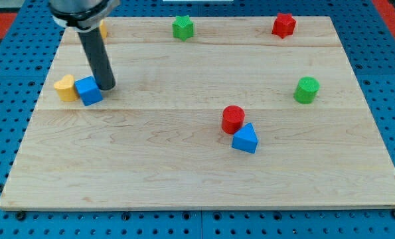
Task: Push blue cube to the bottom left corner of the board
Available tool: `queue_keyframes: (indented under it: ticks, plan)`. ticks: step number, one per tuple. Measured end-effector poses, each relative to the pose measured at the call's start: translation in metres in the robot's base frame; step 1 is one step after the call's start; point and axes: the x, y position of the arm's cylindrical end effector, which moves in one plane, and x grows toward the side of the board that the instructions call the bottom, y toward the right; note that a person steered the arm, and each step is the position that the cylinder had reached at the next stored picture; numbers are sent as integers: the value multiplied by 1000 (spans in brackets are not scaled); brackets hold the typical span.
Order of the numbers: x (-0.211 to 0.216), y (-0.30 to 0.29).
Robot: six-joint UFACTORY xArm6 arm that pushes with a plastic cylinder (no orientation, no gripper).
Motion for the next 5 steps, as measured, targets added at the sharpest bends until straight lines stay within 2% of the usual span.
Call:
queue_keyframes:
  ticks: [1, 2, 4, 5]
  plan:
    - [1, -27]
    - [19, -58]
    - [111, -66]
    - [127, -65]
